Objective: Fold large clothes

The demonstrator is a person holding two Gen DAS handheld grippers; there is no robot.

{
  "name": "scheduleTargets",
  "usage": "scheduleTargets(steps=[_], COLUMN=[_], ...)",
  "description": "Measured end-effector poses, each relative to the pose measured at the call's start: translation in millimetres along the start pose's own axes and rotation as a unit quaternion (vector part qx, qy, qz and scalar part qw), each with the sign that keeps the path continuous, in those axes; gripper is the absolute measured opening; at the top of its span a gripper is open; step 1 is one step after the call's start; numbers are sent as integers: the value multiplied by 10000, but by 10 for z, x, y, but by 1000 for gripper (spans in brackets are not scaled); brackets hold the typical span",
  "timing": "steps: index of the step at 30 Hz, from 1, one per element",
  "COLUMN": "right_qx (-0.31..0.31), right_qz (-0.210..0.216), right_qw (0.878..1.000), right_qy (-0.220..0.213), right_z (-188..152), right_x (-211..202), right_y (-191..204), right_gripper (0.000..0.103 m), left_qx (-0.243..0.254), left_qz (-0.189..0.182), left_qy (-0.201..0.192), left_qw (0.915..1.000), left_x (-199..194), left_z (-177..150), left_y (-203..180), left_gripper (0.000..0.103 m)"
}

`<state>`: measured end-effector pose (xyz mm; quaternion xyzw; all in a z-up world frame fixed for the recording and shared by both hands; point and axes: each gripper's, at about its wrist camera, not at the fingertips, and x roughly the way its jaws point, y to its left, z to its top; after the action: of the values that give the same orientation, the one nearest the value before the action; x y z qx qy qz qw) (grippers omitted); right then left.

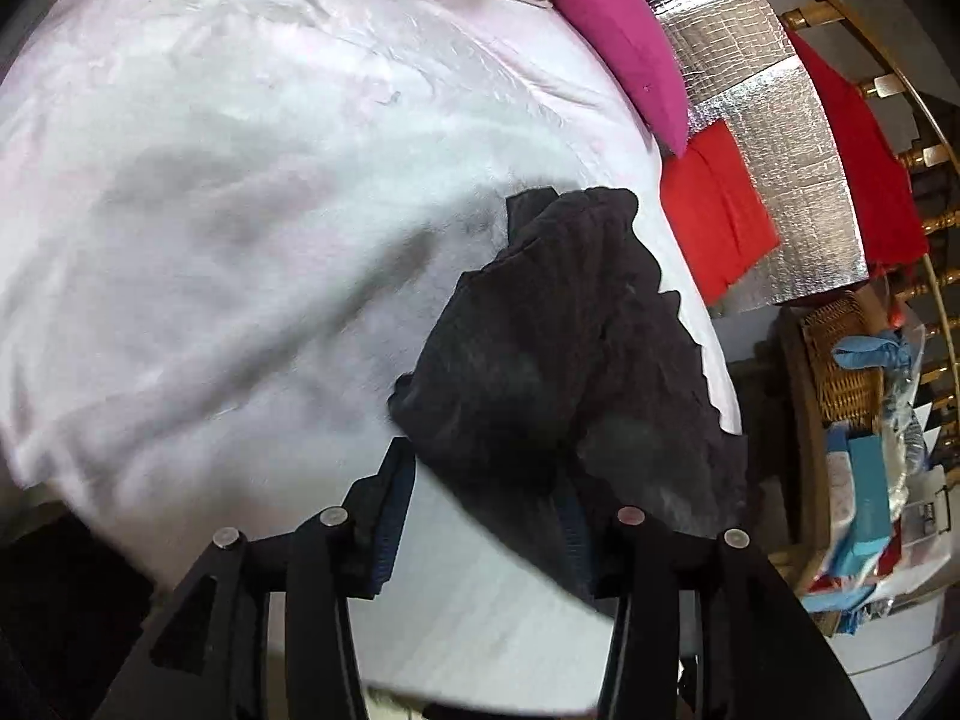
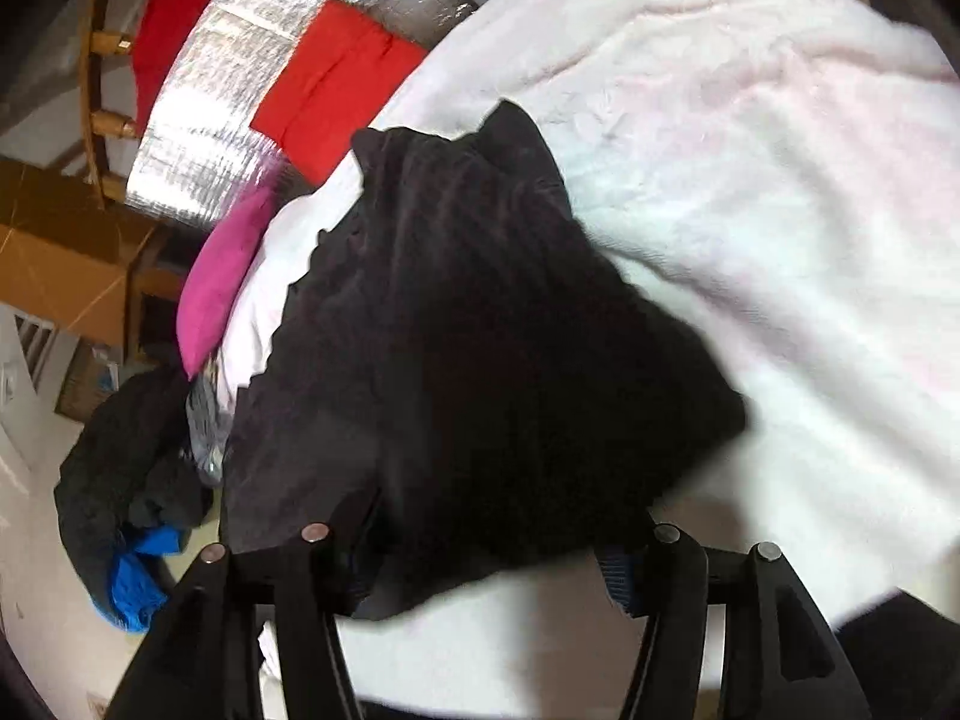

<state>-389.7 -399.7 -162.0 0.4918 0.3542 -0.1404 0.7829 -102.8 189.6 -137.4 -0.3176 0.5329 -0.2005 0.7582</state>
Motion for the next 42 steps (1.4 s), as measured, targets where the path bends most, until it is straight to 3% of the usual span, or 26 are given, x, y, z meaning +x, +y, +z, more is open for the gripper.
scheduleTargets(steps=[3,6,9,14,18,20,22,24,28,31,34,37,41,42], right_qx=[-558,-1179,-1526,-1844,-1877,-1809,-1592,-1443,-1633,-1869,-2277,-2457,-2017,-1932], right_qz=[-221,-510,-604,-1023,-1292,-1611,-1683,-1613,-1719,-1428,-1176,-1077,-1553,-1553], right_qw=[9982,9901,9798,9699,9673,9653,9699,9737,9679,9642,9565,9571,9664,9681], right_qy=[66,-568,-1145,-1215,-1111,-974,-747,-714,-830,-1222,-1392,-1099,-355,-371], right_z=[-21,108,337,692,873,957,1021,1080,1023,879,671,619,767,805], right_x=[-354,-738,-767,58,644,912,1053,1086,963,680,483,620,1140,1178], right_y=[77,275,548,1009,1127,1072,886,846,961,1110,1284,1367,1164,1138], right_gripper=[63,64,68,68,42,40,38,38,39,40,40,39,38,38], left_qx=[312,673,885,1263,1580,1484,1445,1745,2586,2930,3342,3713,3965,4004], left_qz=[211,304,440,758,1227,1596,1581,1685,1917,1817,1898,2007,2093,2142], left_qy=[-429,-1042,-1360,-1313,-1095,-737,-692,-808,-1069,-1186,-1382,-1524,-1471,-1462], left_qw=[9984,9918,9858,9803,9736,9732,9743,9668,9407,9312,9128,8937,8817,8789], left_x=[-331,-448,-224,401,699,907,966,952,802,664,578,567,626,647], left_z=[21,193,327,554,532,536,534,503,289,123,-56,-190,-289,-301], left_y=[-42,-169,-297,-621,-524,-384,-304,-359,-545,-634,-750,-871,-978,-989], left_gripper=[53,63,66,66,66,66,68,68,68,68,68,68,68,68])
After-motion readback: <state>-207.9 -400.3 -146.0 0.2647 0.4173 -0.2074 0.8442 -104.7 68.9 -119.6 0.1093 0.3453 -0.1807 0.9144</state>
